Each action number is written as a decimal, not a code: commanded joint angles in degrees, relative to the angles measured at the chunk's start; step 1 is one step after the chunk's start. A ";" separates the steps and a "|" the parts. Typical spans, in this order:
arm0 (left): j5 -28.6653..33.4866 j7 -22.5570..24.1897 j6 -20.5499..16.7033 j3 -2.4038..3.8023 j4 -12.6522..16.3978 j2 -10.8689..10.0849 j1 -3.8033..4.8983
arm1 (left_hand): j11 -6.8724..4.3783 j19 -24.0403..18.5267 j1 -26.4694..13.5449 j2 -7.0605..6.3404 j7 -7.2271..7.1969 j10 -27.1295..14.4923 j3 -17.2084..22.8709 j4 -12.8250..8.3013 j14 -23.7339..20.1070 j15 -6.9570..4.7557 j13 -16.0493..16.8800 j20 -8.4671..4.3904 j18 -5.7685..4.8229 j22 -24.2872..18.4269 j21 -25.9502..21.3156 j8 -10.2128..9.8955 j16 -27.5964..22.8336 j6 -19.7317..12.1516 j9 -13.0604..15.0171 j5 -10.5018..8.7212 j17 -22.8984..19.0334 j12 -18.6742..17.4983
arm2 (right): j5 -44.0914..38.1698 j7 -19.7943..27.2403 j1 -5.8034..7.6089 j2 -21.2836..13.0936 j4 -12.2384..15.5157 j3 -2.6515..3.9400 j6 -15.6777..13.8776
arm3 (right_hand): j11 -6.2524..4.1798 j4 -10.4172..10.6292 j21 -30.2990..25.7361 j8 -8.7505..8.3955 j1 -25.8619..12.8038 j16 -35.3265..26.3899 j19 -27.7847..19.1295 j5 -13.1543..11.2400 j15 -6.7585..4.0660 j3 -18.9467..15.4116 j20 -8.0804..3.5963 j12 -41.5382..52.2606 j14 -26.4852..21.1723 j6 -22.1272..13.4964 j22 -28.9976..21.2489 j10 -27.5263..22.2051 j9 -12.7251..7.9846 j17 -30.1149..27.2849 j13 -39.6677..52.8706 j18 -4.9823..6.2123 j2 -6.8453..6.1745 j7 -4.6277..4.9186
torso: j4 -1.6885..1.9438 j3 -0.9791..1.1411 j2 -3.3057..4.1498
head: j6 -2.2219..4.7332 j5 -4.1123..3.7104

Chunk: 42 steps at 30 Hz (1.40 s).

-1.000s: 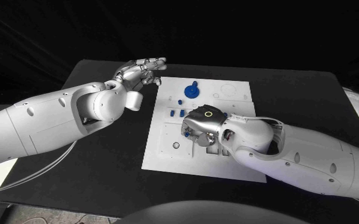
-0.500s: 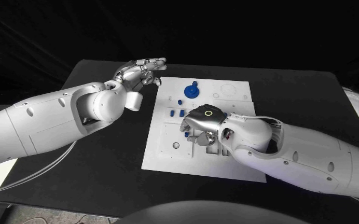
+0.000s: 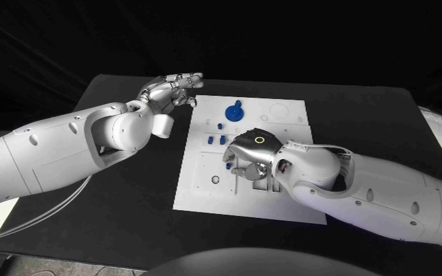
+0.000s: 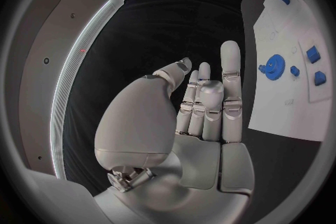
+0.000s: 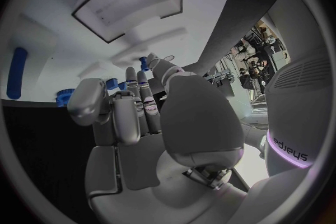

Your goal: Assemble the parts on the task board

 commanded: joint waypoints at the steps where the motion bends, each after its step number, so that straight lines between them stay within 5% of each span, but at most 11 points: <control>1: -0.44 -0.07 1.32 0.01 0.09 -0.09 0.02 | -0.08 -0.18 0.25 0.08 -0.05 -0.46 -0.31 -0.02 -0.48 0.10 0.08 0.14 0.51 -0.09 -0.20 0.31 -0.24 -0.39 -0.07 -0.13 -0.10 0.29 | 0.06 -0.70 0.26 -1.98 1.75 0.51 -2.05 | -0.28 0.22 -0.36 0.08 0.39 -0.32 0.27 0.20 -0.07 -0.78 -0.12 0.45 2.32 0.37 -0.07 0.45 0.06 -0.22 0.06 0.31 -0.52 -0.09 | -0.07 -0.08 -0.05 | 0.39 -0.46; 7: -0.45 -0.11 1.31 -0.02 0.22 -0.38 0.02 | -0.08 -0.18 0.25 0.08 -0.05 -0.46 -0.31 -0.02 -0.48 0.10 0.08 0.14 0.51 -0.09 -0.20 0.31 -0.24 -0.39 -0.07 -0.13 -0.10 0.29 | 2.83 -1.93 3.48 -7.55 3.84 1.38 -2.24 | -0.07 1.45 -1.07 -0.23 0.15 -0.70 0.50 0.21 0.07 -5.24 -0.06 0.79 2.34 -1.47 -0.82 -1.29 -0.22 -0.72 -0.07 0.35 -2.11 -1.20 | -0.15 -0.09 -0.08 | 1.15 -1.27; 13: -0.45 -0.15 1.37 -0.05 0.23 -0.37 0.02 | -0.08 -0.19 0.33 0.11 -0.06 -0.53 -0.32 -0.08 -0.50 0.11 0.10 0.15 0.51 -0.10 -0.22 0.33 -0.23 -0.42 -0.07 -0.16 -0.13 0.38 | 3.91 -3.42 6.83 -12.82 4.44 1.70 -1.01 | 0.22 3.57 -1.23 -0.15 2.40 -1.52 1.06 0.31 0.44 -11.03 0.37 1.48 2.22 -2.87 -0.84 -2.50 -0.19 -1.84 -0.04 0.26 -1.57 -2.14 | -0.23 -0.15 -0.19 | 1.90 -2.09; 16: -0.45 -0.15 1.38 -0.07 0.23 -0.32 0.02 | -0.08 -0.19 0.33 0.11 -0.06 -0.53 -0.32 -0.08 -0.50 0.11 0.10 0.15 0.51 -0.10 -0.22 0.33 -0.23 -0.42 -0.07 -0.16 -0.13 0.38 | 4.00 -3.83 7.41 -14.12 4.25 1.71 0.10 | 0.22 4.15 -1.29 -0.12 2.86 -1.62 1.15 0.35 0.45 -12.02 0.42 1.67 2.24 -2.77 -0.90 -2.45 -0.17 -1.96 -0.05 0.26 -1.46 -2.34 | -0.18 -0.16 -0.14 | 2.21 -2.28; 32: -0.45 -0.15 1.46 -0.13 0.13 -0.23 0.02 | -0.08 -0.19 0.33 0.11 -0.06 -0.53 -0.32 -0.08 -0.50 0.11 0.10 0.15 0.51 -0.10 -0.22 0.33 -0.23 -0.42 -0.07 -0.16 -0.13 0.38 | 4.07 -3.23 6.25 -13.43 1.72 1.13 3.63 | -0.36 5.40 -1.49 -0.03 4.73 -1.88 1.39 0.37 0.07 -13.38 0.17 3.13 2.31 -1.61 -1.08 -0.36 -0.10 -2.30 0.03 0.28 -0.17 -2.21 | -0.09 -0.08 -0.05 | 2.26 -2.24; 42: -0.45 -0.29 1.52 -0.14 0.10 -0.22 0.02 | -0.08 -0.19 0.33 0.11 -0.06 -0.53 -0.32 -0.08 -0.50 0.11 0.10 0.15 0.51 -0.10 -0.22 0.33 -0.23 -0.42 -0.07 -0.16 -0.13 0.38 | 4.91 -2.01 5.12 -11.03 0.36 0.95 4.55 | -1.35 6.08 -1.47 0.06 5.75 -1.96 1.71 0.46 -0.71 -12.24 -0.46 3.51 2.45 -0.51 -1.02 2.74 -0.07 -2.45 -0.09 0.24 1.91 -1.68 | -0.10 -0.11 -0.07 | 2.04 -2.15</control>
